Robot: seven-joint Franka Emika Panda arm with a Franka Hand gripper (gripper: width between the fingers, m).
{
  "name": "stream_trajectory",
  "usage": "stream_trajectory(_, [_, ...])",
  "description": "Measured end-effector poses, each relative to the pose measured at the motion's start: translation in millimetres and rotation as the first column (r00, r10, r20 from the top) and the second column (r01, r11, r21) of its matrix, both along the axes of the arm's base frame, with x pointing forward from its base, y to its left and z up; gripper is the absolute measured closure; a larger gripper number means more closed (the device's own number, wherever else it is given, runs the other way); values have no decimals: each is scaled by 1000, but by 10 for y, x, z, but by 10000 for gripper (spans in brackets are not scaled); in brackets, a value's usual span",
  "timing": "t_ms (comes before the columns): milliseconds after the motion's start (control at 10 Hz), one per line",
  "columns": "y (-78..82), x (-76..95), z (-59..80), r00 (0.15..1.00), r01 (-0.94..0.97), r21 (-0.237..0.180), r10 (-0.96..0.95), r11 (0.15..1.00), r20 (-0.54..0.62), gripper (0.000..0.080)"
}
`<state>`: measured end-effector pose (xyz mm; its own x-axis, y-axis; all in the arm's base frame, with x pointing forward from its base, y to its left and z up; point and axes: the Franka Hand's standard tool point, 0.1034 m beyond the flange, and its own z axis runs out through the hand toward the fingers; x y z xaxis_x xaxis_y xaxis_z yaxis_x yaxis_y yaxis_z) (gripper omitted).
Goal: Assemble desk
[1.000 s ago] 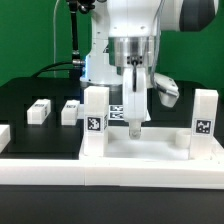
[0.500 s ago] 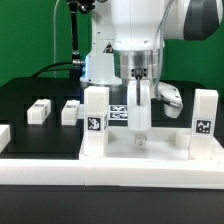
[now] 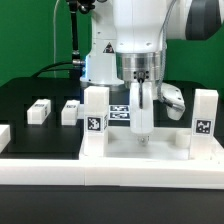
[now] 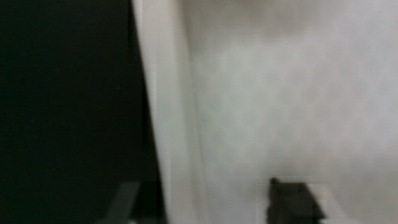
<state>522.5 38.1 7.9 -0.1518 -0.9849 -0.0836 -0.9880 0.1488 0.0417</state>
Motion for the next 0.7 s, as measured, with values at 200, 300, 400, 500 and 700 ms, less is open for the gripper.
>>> stream_trajectory(200, [10,-46,-20,1000,-13,5,13,1000,-15,692])
stream_trajectory(300, [10,-47,-20,1000,-18,5,18,1000,-14,738])
stream_trajectory(400, [11,-47,-20,1000,-20,5,20,1000,-14,738])
stream_trajectory(500, [11,-47,-20,1000,-22,5,22,1000,-14,738])
stream_trajectory(700, [11,-47,-20,1000,-23,5,23,1000,-14,738])
